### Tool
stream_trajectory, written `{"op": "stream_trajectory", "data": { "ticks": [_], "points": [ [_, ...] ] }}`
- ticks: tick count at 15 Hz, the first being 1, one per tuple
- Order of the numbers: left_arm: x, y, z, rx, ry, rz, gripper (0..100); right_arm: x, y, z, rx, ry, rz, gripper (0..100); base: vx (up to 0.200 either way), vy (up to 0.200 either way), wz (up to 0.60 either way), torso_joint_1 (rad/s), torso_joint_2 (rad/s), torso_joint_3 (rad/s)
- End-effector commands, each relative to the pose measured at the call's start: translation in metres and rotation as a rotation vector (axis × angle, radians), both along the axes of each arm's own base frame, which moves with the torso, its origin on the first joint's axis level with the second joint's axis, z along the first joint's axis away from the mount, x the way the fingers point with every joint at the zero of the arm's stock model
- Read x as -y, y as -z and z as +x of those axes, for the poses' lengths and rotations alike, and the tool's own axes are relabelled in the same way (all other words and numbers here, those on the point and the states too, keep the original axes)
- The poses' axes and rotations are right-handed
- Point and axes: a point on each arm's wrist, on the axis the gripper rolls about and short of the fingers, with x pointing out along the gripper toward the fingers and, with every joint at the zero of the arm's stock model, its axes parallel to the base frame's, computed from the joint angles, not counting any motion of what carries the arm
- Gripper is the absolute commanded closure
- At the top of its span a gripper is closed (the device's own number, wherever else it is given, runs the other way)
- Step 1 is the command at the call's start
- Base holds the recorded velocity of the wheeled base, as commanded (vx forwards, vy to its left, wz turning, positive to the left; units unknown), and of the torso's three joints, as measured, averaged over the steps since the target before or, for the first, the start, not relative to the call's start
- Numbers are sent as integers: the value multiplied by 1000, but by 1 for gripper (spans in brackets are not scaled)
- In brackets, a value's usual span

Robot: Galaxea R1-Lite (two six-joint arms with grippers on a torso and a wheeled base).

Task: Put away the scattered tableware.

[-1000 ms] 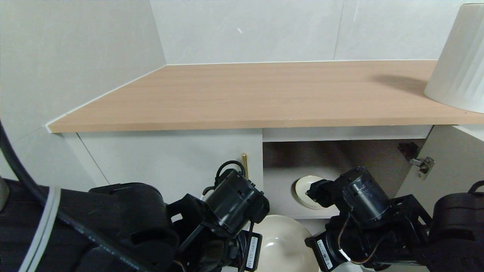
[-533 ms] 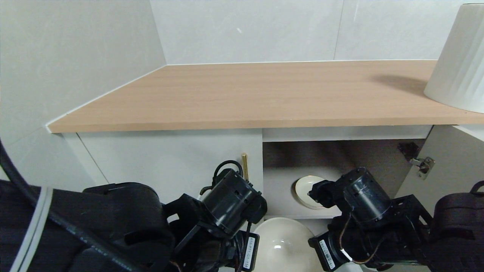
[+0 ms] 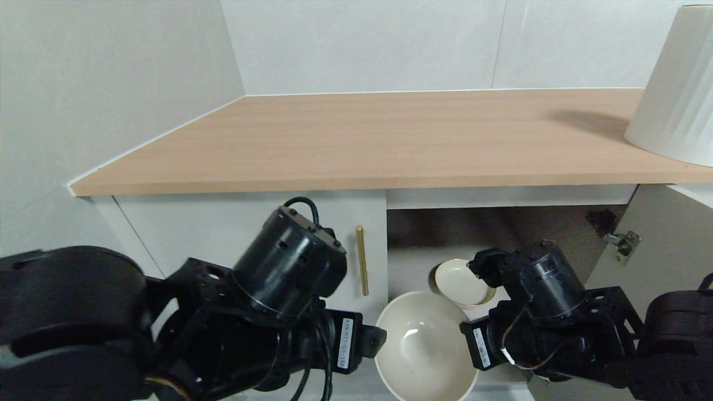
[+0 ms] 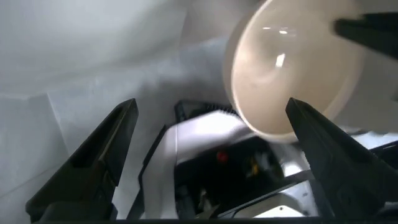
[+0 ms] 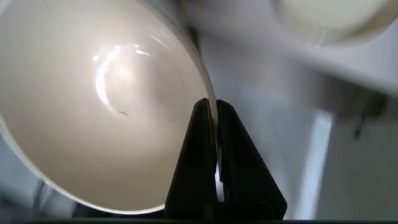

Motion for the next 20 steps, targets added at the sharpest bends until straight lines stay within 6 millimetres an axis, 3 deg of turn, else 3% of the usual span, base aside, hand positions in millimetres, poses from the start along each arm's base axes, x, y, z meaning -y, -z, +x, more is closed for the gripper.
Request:
{"op": "stream_trajectory", "data": {
  "ticks": [1, 4, 7, 12, 20],
  "points": [
    [-22, -28, -6, 72, -28, -75, 0, 19, 12, 4, 36, 81, 8, 100, 0, 0, 0, 0, 0, 0],
    [-28, -37, -11, 97, -29, -98, 0, 41, 16, 23, 116, 182, 75, 100, 0, 0, 0, 0, 0, 0],
    [-34, -44, -16, 114, -28, -120, 0, 54, 38, 54, 108, 321, 131, 100, 0, 0, 0, 0, 0, 0],
    [-35, -44, -17, 113, -28, -118, 0, 63, 63, 89, 129, 430, 177, 100, 0, 0, 0, 0, 0, 0],
    [-34, -42, -16, 108, -28, -113, 0, 73, 79, 126, 141, 557, 200, 100, 0, 0, 0, 0, 0, 0]
  ]
}}
